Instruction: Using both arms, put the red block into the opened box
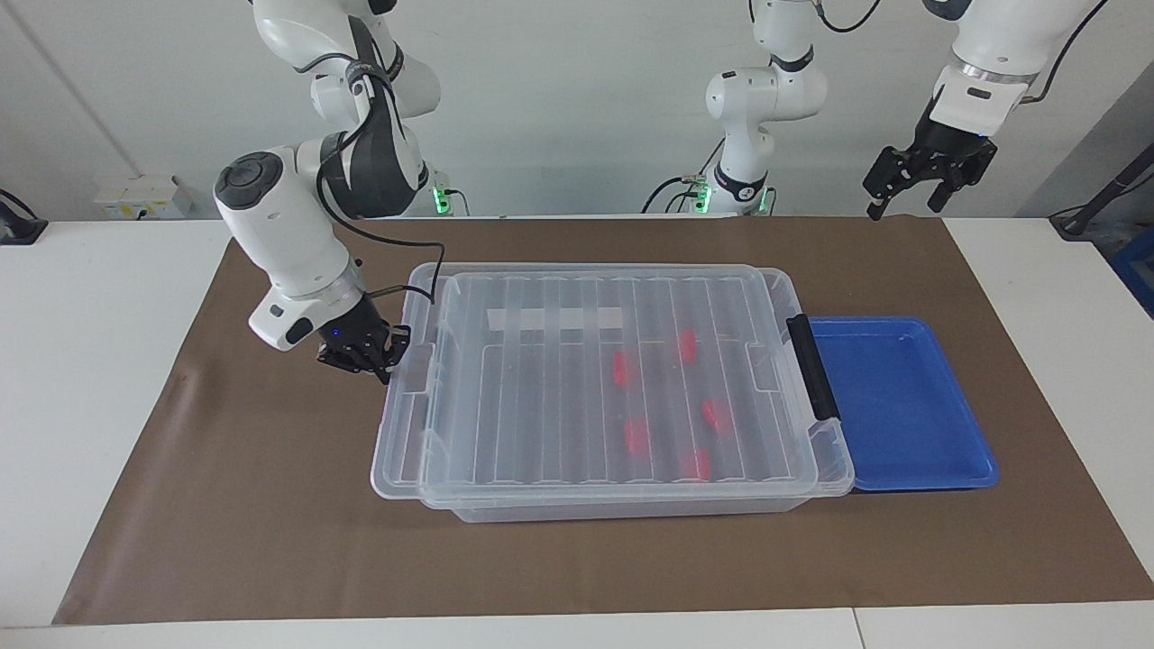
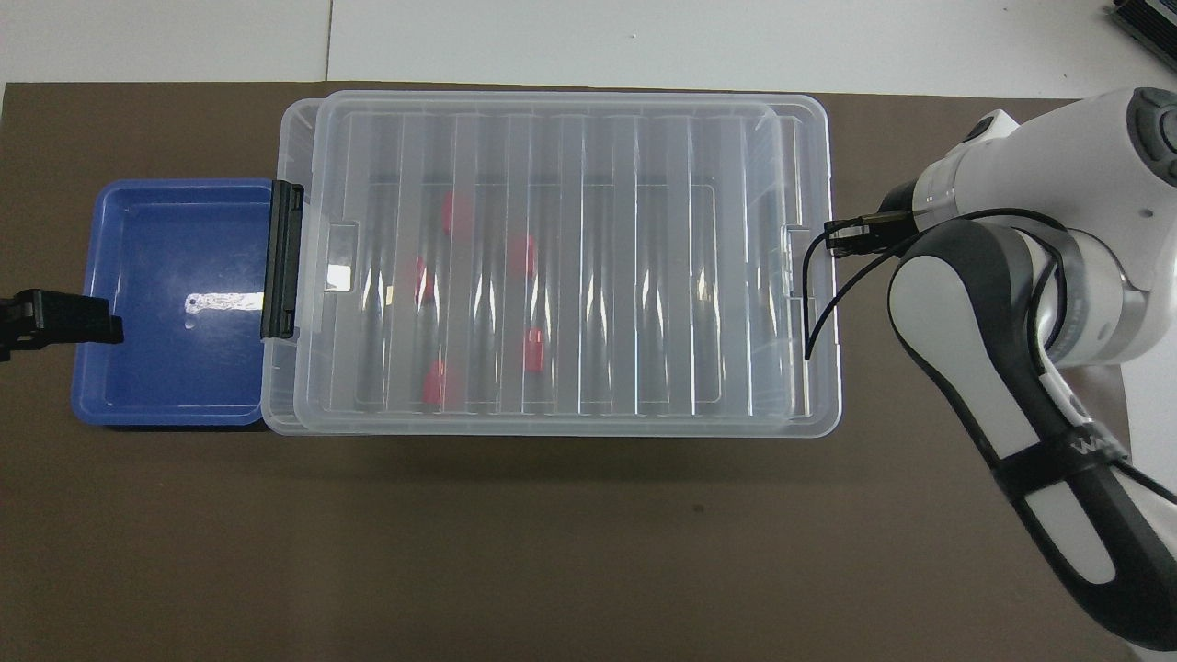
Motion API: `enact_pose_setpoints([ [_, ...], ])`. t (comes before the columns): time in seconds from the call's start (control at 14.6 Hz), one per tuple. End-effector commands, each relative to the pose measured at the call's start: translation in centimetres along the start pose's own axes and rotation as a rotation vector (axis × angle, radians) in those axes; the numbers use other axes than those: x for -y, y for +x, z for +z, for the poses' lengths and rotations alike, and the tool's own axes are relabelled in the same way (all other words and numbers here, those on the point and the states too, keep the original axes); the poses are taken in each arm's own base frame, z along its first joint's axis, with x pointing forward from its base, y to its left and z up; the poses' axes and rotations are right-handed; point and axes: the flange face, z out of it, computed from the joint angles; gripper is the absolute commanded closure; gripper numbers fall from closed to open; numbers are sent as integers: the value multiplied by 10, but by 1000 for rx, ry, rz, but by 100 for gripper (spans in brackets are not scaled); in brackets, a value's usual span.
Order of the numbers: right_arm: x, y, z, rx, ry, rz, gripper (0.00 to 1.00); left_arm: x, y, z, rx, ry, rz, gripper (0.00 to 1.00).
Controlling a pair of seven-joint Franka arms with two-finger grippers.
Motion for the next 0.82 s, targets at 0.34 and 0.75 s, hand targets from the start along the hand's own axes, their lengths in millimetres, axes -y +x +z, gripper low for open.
enact_pose_setpoints([
  [0.34, 8, -9, 11, -2, 74, 43, 100, 0, 13, 9, 18, -70, -5, 0],
  [0.75, 3, -9, 10, -1, 80, 45, 100, -7, 32, 10, 70, -58, 24, 0],
])
